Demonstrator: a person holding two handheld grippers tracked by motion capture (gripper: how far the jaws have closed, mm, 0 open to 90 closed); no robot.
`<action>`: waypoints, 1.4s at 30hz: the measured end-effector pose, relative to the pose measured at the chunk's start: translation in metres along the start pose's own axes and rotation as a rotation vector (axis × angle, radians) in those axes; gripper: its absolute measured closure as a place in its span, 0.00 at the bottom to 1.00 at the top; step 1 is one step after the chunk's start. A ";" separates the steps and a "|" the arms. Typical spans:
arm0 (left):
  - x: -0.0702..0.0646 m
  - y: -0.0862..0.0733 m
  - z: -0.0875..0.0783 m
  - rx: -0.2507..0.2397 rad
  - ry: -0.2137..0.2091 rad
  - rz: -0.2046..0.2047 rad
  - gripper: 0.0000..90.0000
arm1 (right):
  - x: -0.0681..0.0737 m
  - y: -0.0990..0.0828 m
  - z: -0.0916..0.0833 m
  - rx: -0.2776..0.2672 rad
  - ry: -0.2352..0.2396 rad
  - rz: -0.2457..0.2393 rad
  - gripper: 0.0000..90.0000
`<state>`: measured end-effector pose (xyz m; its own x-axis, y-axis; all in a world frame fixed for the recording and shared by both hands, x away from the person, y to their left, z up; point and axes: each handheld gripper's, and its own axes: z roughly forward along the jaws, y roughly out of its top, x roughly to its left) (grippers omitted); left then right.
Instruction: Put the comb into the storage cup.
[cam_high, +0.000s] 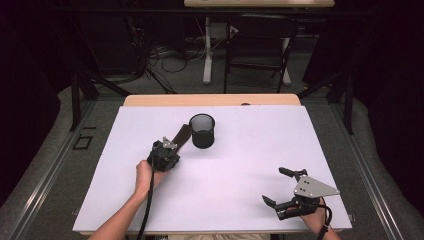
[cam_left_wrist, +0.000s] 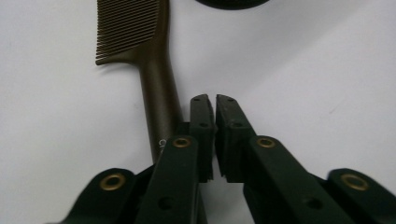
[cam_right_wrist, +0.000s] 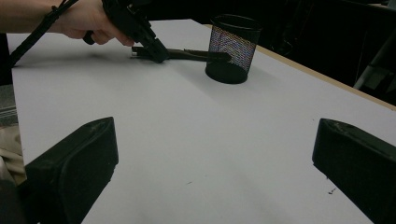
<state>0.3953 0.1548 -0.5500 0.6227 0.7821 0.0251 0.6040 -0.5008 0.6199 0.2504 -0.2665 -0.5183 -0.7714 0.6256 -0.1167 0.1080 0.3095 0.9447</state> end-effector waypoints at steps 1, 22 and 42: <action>-0.002 0.002 -0.003 -0.001 -0.017 0.008 0.88 | 0.000 0.000 0.000 0.001 0.001 0.003 0.00; 0.008 0.013 -0.025 -0.035 0.016 -0.018 0.17 | 0.000 0.000 0.001 0.003 -0.001 0.005 0.00; 0.030 0.020 -0.012 0.075 -0.019 -0.105 0.00 | -0.001 -0.005 0.008 0.047 -0.015 0.009 0.00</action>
<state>0.4204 0.1724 -0.5273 0.5631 0.8247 -0.0523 0.7013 -0.4434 0.5581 0.2559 -0.2634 -0.5250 -0.7606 0.6393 -0.1130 0.1449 0.3369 0.9303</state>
